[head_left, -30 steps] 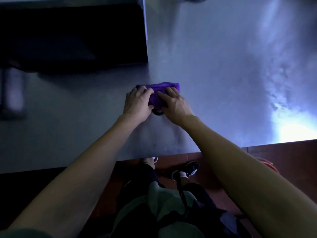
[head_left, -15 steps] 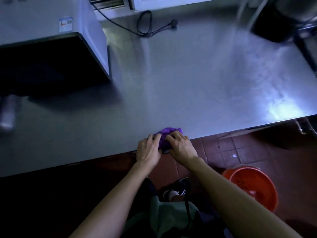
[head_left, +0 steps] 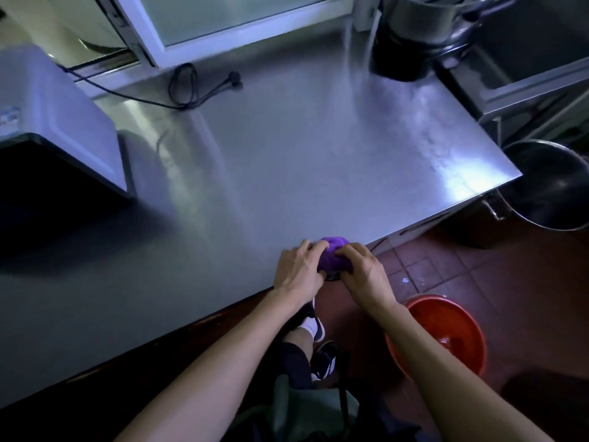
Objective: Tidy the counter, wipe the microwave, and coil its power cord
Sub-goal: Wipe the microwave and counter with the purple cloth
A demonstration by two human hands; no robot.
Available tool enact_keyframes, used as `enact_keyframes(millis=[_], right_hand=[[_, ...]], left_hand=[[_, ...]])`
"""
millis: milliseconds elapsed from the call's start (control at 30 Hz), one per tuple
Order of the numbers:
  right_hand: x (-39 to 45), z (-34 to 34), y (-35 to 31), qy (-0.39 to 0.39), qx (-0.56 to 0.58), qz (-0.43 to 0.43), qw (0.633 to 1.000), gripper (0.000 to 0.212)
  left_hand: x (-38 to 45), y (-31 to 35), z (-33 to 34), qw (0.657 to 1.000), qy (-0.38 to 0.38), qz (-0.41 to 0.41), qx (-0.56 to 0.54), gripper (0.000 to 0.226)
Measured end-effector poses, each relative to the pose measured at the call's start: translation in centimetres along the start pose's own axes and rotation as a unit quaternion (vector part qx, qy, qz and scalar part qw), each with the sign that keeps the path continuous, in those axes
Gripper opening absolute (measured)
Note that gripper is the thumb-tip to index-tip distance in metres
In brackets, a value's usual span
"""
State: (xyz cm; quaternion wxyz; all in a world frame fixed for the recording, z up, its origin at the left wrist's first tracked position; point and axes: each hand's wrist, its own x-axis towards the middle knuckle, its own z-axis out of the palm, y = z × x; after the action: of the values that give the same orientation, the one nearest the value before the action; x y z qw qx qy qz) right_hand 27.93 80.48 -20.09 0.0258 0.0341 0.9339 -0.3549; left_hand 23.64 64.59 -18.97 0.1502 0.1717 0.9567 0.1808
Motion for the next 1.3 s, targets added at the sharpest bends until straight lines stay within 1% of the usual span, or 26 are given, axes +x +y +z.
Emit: enact_keyframes(millis=[133, 233, 467, 633, 733, 867, 967, 1067, 1133, 1200, 1267, 1300], right_hand=[[2.3, -3.7, 2.5, 0.026, -0.027, 0.027, 0.999, 0.049], [4.1, -6.2, 4.0, 0.029, -0.045, 0.035, 0.998, 0.050], [8.7, -10.7, 6.9, 0.042, -0.086, 0.061, 0.994, 0.051], [10.5, -13.3, 10.5, 0.069, -0.088, 0.100, 0.989, 0.052], [11.6, -15.3, 13.0, 0.064, -0.096, 0.105, 0.988, 0.051], [14.0, -18.2, 16.8, 0.069, -0.096, 0.094, 0.989, 0.051], [15.8, -20.1, 19.5, 0.056, -0.108, 0.083, 0.989, 0.051], [17.2, -21.6, 22.0, 0.043, -0.130, 0.090, 0.986, 0.051], [18.1, -22.4, 23.4, 0.020, -0.141, 0.108, 0.984, 0.053], [18.9, -22.8, 24.1, -0.021, -0.149, 0.126, 0.981, 0.058], [19.5, -22.8, 24.1, -0.053, -0.142, 0.118, 0.981, 0.060], [19.9, -22.7, 24.0, -0.057, -0.133, 0.108, 0.984, 0.059]], left_hand=[[4.7, 3.0, 0.4, 0.999, -0.007, 0.047, -0.015, 0.056], [8.3, 5.0, 0.4, 0.997, -0.013, 0.076, -0.018, 0.056], [16.0, 8.1, 0.7, 0.992, -0.017, 0.127, -0.023, 0.052], [20.4, 11.5, 1.3, 0.988, -0.030, 0.153, -0.012, 0.052], [22.8, 14.0, 2.1, 0.986, -0.040, 0.164, -0.016, 0.051], [26.2, 17.2, 3.1, 0.988, -0.041, 0.148, -0.022, 0.050], [28.3, 19.6, 3.5, 0.989, -0.065, 0.125, -0.031, 0.051], [30.2, 21.2, 4.1, 0.990, -0.083, 0.110, -0.036, 0.045], [31.0, 21.7, 4.1, 0.991, -0.083, 0.102, -0.028, 0.038], [31.6, 21.8, 4.1, 0.991, -0.087, 0.096, -0.016, 0.034], [32.1, 21.6, 4.1, 0.991, -0.101, 0.084, 0.006, 0.035], [32.3, 21.4, 4.0, 0.991, -0.106, 0.079, 0.018, 0.035]])
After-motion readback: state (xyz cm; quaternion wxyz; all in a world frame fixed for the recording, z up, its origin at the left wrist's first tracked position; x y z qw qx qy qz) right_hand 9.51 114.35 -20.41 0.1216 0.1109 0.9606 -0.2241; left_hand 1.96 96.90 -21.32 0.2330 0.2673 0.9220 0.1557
